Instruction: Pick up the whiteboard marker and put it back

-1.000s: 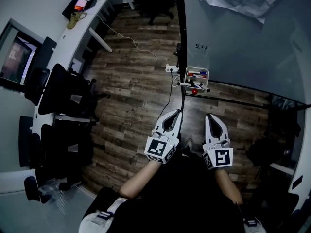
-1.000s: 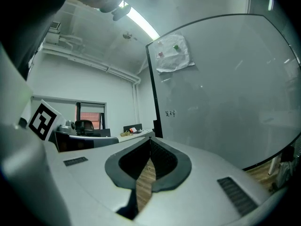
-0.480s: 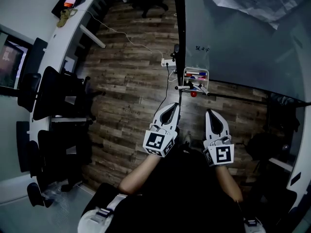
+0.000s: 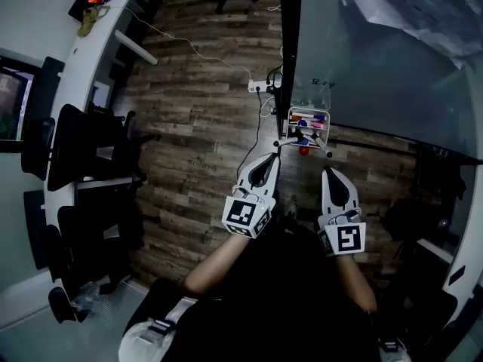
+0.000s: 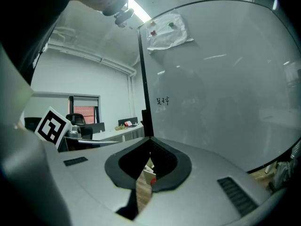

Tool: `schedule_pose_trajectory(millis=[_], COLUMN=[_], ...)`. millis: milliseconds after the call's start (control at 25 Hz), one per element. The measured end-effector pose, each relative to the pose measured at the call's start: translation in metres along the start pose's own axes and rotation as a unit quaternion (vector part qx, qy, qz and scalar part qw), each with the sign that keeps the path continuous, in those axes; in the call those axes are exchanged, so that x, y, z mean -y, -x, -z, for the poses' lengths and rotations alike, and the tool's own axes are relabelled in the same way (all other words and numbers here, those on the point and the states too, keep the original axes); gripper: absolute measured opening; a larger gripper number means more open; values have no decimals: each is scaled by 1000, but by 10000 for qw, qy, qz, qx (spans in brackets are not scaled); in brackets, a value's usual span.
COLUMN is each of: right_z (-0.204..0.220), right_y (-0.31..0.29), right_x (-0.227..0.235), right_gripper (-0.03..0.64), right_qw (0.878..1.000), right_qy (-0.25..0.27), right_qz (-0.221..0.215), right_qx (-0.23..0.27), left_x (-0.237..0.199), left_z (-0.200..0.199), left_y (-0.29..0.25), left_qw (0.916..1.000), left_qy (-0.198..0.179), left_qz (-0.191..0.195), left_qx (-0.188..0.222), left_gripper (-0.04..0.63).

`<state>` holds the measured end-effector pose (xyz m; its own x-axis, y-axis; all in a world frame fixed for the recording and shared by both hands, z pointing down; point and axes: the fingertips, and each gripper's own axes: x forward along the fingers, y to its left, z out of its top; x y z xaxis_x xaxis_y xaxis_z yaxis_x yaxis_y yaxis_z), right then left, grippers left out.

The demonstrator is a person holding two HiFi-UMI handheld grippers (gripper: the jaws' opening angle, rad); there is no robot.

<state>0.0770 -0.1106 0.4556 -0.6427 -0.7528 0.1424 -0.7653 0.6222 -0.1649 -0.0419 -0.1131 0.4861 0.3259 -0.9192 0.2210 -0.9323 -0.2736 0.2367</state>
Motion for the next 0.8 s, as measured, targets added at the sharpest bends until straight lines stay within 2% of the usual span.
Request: schedule_pose_trajectory(millis=[320,360,440,480,800], right_z=[-1,-3,0,3,10], right_y=[-15,-17,-18,-18,-26], right_x=[5,5,7,8,6], right_gripper=[14,14,14,14,14], right_qw=[9999,9998,9999,9999,9998], right_qy=[-125,-147,-125,-75,-95], right_qz=[85,108,107,91,34], right_qx=[-5,24,29,-8,-167], left_x=[-11,-12,-14,-16,-21], left_z=[10,12,17,20,31], left_y=[-16,-17,-20,-22,-30], left_qw=[9998,9998,9996,9995,9984], left_qy=[37,41,56,70,209], left_qz=[-4,-6,-27,-39,39], left_qx=[-177,-200,-269,-314,-524], left_gripper=[12,29,111,124,132])
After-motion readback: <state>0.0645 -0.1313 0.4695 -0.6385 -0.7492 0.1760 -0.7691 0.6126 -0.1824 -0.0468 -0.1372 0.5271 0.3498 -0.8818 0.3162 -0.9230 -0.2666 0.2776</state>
